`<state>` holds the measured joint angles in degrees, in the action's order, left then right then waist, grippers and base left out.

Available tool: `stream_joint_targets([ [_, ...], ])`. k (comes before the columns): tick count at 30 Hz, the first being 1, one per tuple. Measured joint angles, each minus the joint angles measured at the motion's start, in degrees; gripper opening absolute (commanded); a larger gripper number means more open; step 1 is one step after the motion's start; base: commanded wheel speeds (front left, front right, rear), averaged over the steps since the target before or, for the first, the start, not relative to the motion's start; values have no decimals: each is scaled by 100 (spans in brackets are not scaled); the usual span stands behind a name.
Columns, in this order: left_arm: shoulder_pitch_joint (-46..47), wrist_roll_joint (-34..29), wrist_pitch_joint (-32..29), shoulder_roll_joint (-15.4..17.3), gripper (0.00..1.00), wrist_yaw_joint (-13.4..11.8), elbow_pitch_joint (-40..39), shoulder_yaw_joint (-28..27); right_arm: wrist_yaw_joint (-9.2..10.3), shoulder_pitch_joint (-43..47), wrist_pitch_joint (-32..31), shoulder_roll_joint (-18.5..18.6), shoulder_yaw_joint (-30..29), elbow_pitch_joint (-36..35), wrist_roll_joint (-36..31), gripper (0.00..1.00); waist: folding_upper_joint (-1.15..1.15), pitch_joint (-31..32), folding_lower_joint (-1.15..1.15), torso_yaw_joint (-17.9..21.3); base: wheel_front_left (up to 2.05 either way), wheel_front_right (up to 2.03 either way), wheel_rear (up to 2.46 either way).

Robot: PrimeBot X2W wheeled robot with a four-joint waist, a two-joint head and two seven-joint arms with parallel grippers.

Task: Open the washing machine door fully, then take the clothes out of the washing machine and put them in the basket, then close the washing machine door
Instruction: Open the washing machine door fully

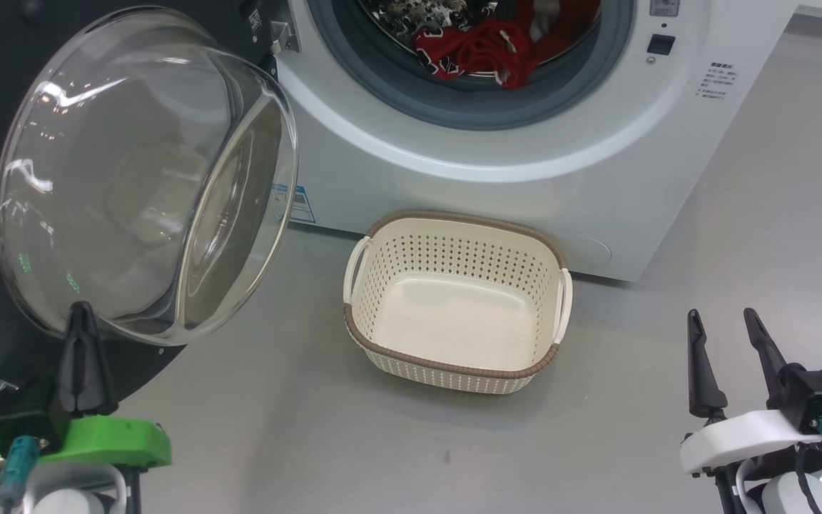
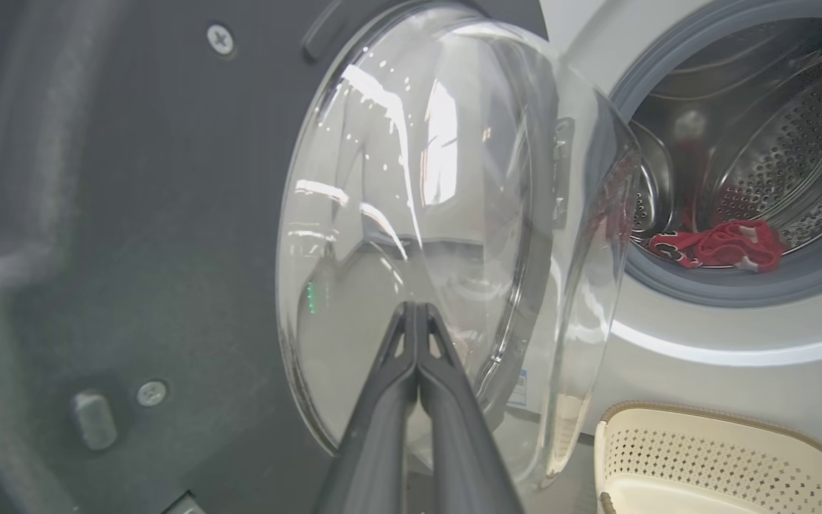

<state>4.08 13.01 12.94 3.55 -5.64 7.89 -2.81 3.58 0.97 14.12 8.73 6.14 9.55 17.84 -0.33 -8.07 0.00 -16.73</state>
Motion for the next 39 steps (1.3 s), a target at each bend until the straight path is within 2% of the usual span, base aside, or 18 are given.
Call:
stream_joint_targets([
  [6,-210,-26,-1,-56,0,193,-244,431,-23,-14,7,-32,99,-9,-44,100,0,44,0,149,0,0,0],
  [15,-393,31,-107,-85,0,347,-322,893,-98,-52,8,-75,230,-9,-88,100,0,96,0,444,0,0,0],
  [27,-432,159,-236,-86,0,343,-354,1134,-177,-109,8,-96,401,-13,-185,100,0,145,0,1010,0,0,0],
  [28,-432,162,-237,-85,4,339,-354,1132,-196,-110,8,-97,415,-13,-186,100,0,150,0,1058,0,0,0],
  [32,-434,204,-279,-86,49,291,-324,1131,-197,-110,8,-97,427,-9,-188,100,0,184,0,1228,0,0,0],
  [33,-436,208,-279,-86,90,290,-319,1131,-197,-110,8,-97,427,-9,-188,100,0,195,0,1264,0,0,0],
  [34,-438,208,-281,-86,100,283,-305,1133,-197,-109,8,-97,425,-8,-188,100,0,207,0,1298,0,0,0],
  [39,-447,209,-337,-86,100,237,-274,1187,-192,-104,8,-92,378,-27,-188,100,0,270,0,1398,0,0,0],
])
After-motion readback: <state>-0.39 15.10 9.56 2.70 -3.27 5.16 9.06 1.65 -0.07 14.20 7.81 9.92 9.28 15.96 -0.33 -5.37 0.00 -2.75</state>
